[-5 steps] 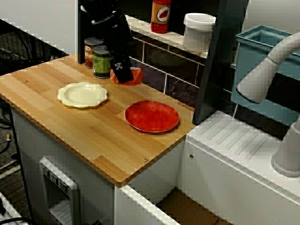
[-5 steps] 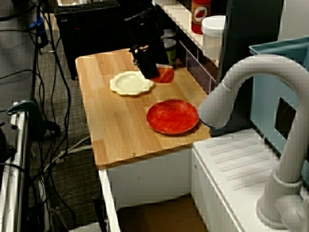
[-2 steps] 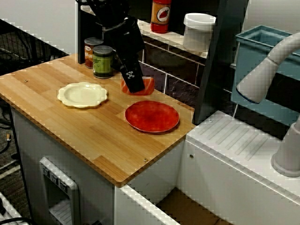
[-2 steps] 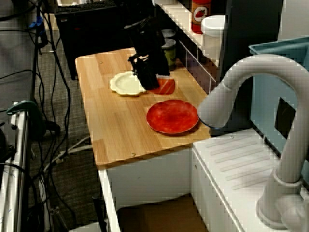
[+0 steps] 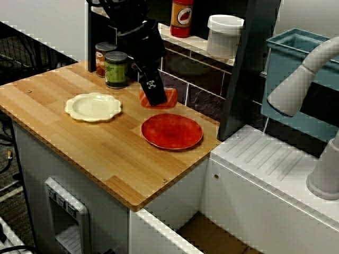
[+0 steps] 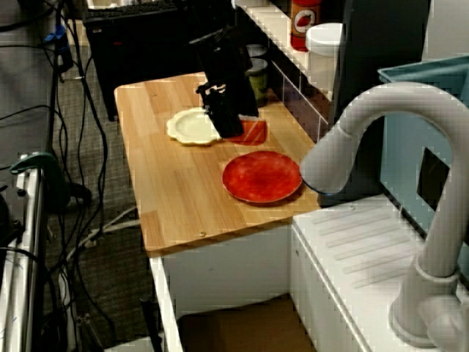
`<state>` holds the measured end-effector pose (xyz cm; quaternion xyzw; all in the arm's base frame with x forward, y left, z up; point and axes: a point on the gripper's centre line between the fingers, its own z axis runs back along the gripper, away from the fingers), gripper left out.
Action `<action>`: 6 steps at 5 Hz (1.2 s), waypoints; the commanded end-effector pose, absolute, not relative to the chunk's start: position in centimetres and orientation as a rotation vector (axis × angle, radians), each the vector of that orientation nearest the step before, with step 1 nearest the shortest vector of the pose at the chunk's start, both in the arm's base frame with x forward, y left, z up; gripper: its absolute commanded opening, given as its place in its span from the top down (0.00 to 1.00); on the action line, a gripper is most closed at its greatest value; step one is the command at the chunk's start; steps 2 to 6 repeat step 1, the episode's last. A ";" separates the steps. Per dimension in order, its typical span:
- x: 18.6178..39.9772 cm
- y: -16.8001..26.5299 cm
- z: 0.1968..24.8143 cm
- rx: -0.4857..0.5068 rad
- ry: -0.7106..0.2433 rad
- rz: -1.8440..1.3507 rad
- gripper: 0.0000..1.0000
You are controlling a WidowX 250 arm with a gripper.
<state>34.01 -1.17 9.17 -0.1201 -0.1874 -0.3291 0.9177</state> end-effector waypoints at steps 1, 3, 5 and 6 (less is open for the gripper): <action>35.9 -2.1 10.2 -0.232 -0.423 -0.678 1.00; 35.9 -2.1 10.2 -0.232 -0.423 -0.678 1.00; 35.9 -2.1 10.2 -0.232 -0.423 -0.678 1.00; 35.9 -2.1 10.2 -0.232 -0.423 -0.678 1.00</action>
